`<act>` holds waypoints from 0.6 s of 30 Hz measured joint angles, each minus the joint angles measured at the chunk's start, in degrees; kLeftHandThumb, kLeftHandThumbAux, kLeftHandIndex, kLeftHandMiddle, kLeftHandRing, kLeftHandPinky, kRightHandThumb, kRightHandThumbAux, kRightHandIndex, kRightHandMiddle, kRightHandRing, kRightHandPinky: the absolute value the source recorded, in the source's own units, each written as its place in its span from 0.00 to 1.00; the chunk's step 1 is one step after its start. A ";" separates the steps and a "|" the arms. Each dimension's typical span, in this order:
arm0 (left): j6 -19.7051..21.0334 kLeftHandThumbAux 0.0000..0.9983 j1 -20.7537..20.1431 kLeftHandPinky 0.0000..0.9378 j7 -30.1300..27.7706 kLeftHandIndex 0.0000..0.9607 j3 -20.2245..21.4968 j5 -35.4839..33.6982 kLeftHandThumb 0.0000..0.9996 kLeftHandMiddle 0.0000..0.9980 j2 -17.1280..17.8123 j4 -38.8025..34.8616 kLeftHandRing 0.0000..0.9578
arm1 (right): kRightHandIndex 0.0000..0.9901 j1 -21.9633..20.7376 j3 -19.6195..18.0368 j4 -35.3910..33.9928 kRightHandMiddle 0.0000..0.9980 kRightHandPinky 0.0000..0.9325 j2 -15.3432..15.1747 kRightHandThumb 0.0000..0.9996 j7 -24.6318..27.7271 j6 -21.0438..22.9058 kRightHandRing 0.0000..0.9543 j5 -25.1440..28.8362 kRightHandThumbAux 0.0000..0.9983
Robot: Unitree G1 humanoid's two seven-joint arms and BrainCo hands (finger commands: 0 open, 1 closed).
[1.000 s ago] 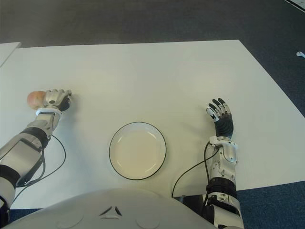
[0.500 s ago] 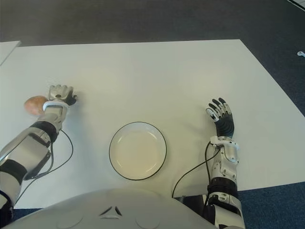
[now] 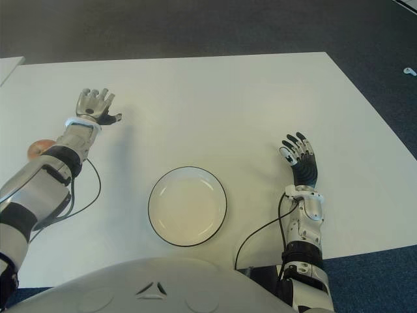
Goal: Put the apples into the plate.
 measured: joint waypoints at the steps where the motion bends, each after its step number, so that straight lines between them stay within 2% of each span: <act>1: -0.08 0.14 -0.04 0.00 0.15 0.00 -0.12 0.15 0.12 0.00 0.04 0.10 0.00 | 0.13 -0.15 0.02 0.33 0.23 0.25 0.04 0.24 -0.13 -0.16 0.24 -0.06 0.71; 11: -0.90 0.12 -0.04 0.00 0.84 0.00 -1.81 1.39 0.13 0.00 0.80 1.82 0.00 | 0.14 -1.70 0.73 2.65 0.24 0.28 0.51 0.25 -0.70 -2.13 0.26 -0.63 0.69; 18: -1.06 0.10 -0.22 0.00 0.85 0.00 -2.30 2.26 0.15 0.00 1.59 2.18 0.00 | 0.14 -3.89 -0.04 7.35 0.22 0.24 0.55 0.25 2.42 -5.37 0.24 0.66 0.67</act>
